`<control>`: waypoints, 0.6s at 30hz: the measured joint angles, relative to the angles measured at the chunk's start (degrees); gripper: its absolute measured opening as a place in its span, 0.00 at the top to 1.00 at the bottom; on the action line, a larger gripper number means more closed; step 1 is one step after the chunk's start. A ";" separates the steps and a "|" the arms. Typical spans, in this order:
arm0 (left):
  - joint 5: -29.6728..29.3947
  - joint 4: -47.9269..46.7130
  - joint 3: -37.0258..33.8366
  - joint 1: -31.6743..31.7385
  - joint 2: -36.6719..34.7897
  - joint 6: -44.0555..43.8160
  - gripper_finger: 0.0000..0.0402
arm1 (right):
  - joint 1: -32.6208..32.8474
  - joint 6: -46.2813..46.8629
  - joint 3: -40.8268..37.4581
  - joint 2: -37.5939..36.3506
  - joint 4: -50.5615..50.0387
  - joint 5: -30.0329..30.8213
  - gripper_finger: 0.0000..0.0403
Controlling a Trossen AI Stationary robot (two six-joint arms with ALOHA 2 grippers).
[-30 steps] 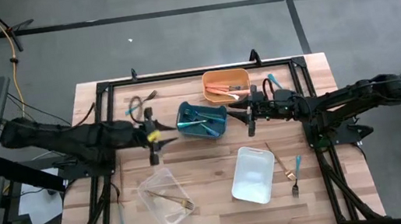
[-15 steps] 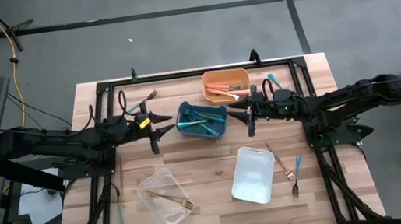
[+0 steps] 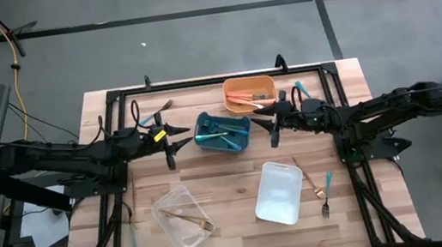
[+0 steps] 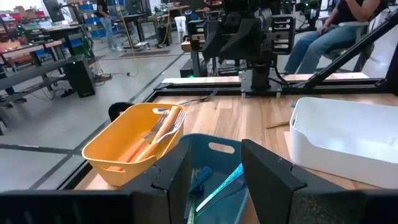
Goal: Sort silverware by color (type)
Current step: Put the blue-black fork into the white bin
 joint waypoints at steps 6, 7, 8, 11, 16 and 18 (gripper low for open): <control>-5.88 -0.15 0.00 0.00 0.01 -2.47 0.67 | -0.02 -0.08 0.00 0.00 0.00 2.38 0.68; -7.05 -0.18 0.00 -0.02 0.10 -3.14 0.67 | -0.02 -0.09 0.00 0.00 -0.02 2.55 0.68; -7.75 -0.31 0.00 0.00 0.20 -3.26 0.67 | -0.02 -0.09 0.00 0.00 0.00 2.57 0.68; -8.20 -0.63 0.00 -0.02 0.22 -3.41 0.67 | -0.02 -0.09 0.00 0.00 -0.02 2.55 0.68; -8.20 -0.58 0.00 0.00 0.22 -2.67 0.67 | -0.02 -0.09 0.00 0.00 -0.02 2.57 0.68; -8.20 -0.59 0.00 0.00 0.22 -2.56 0.67 | -0.02 -0.09 0.00 0.00 -0.02 2.57 0.68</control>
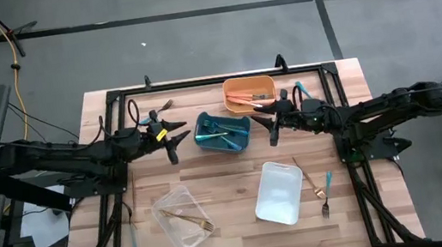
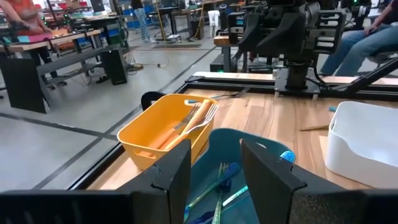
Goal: Sort silverware by color (type)
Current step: Put the blue-black fork into the white bin
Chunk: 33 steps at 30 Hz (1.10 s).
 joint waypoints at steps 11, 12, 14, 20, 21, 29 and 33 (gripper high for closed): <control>-1.34 2.63 0.04 0.28 0.00 1.75 0.67 | 0.00 0.00 0.00 0.00 -0.24 0.02 0.68; -3.39 2.66 0.04 0.62 0.00 0.40 0.67 | 0.00 0.00 0.00 0.00 -0.43 0.02 0.68; -8.64 2.28 0.04 1.75 0.00 -2.62 0.67 | 0.00 0.00 0.00 0.00 -0.55 0.02 0.68; -18.22 -7.53 0.06 10.29 0.54 -9.30 0.67 | 0.00 0.00 0.00 0.00 -0.59 0.02 0.68; -18.79 -9.64 0.06 12.65 1.28 -11.51 0.67 | 0.00 -0.02 0.00 0.00 -0.59 0.02 0.68; -7.53 -18.48 0.04 34.22 12.44 -25.32 0.67 | 0.00 0.28 0.00 0.00 -0.59 0.07 0.68; -4.83 -17.87 0.75 40.66 19.18 -26.50 0.67 | 0.00 0.07 0.00 0.00 -0.60 0.09 0.68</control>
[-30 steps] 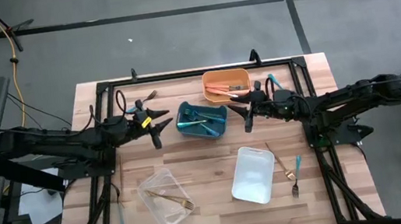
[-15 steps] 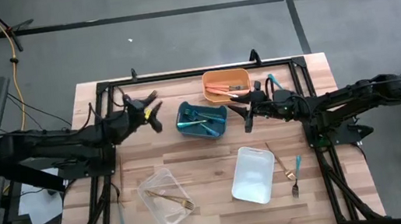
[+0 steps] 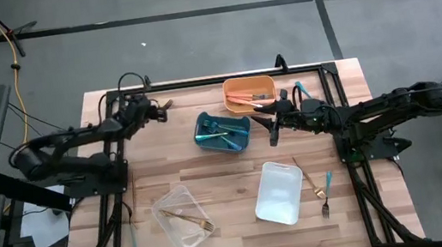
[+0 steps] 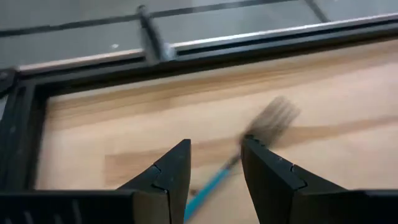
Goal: Sort silverware by color (type)
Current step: Put the blue-black fork into the white bin
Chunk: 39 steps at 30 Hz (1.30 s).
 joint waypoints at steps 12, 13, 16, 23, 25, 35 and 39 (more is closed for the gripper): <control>3.63 0.21 2.51 2.39 5.46 3.39 0.67 | 0.00 1.89 0.00 0.00 -2.63 -0.03 0.68; 5.10 0.45 2.67 2.40 5.62 3.62 0.67 | 0.00 1.92 0.00 0.00 -2.63 -0.02 0.68; 7.43 0.27 3.34 2.34 6.51 3.57 0.67 | 0.00 2.02 0.00 0.00 -2.65 -0.03 0.68; 5.48 -0.19 4.25 1.69 9.26 4.76 0.67 | 0.00 2.05 0.00 0.00 -2.79 -0.04 0.68; 4.62 -0.05 4.27 1.32 9.73 4.97 0.67 | 0.00 2.05 0.00 0.00 -2.79 -0.04 0.68; 5.30 -1.37 4.25 1.18 9.80 7.07 0.67 | 0.00 2.05 0.00 0.00 -2.79 0.10 0.68; 6.62 -2.19 4.25 1.18 9.80 7.58 0.67 | 0.00 3.05 0.00 0.00 -2.79 0.11 0.68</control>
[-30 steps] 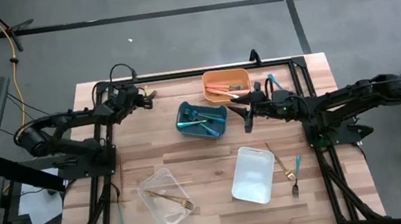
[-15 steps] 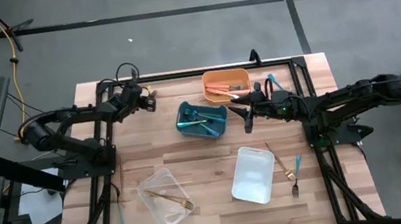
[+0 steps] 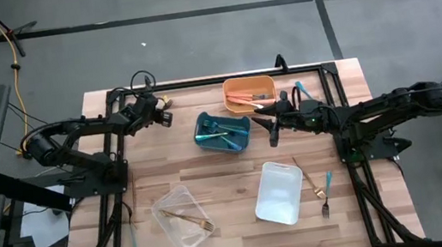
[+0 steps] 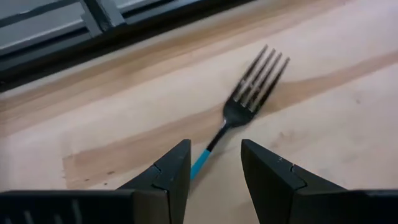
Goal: Sort silverware by color (type)
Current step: Put the blue-black fork into the white bin
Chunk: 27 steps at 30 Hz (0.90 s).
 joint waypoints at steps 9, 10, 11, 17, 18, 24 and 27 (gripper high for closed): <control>1.01 -0.91 -0.02 0.00 0.00 1.48 0.67 | 0.00 0.72 0.00 0.00 0.00 0.01 0.68; 1.01 -0.90 -0.02 -0.08 0.00 1.46 0.67 | 0.00 0.93 0.00 0.00 0.00 0.02 0.68; 0.99 -0.91 -0.02 -0.22 0.01 1.48 0.67 | 0.00 0.93 0.00 0.00 0.00 0.02 0.68; -2.43 -0.51 -0.07 -2.12 3.03 3.54 0.67 | 0.01 0.93 0.00 0.00 0.16 0.02 0.68; -3.54 -0.52 -0.07 -2.51 3.73 4.03 0.67 | 0.00 0.93 0.00 0.00 0.30 0.03 0.68; -6.92 -0.99 1.71 -3.45 6.26 2.46 0.67 | 0.01 0.93 0.00 0.00 0.44 0.04 0.68; -5.62 -3.00 2.53 -3.43 6.36 2.41 0.67 | 0.00 0.93 0.00 0.00 0.44 0.02 0.68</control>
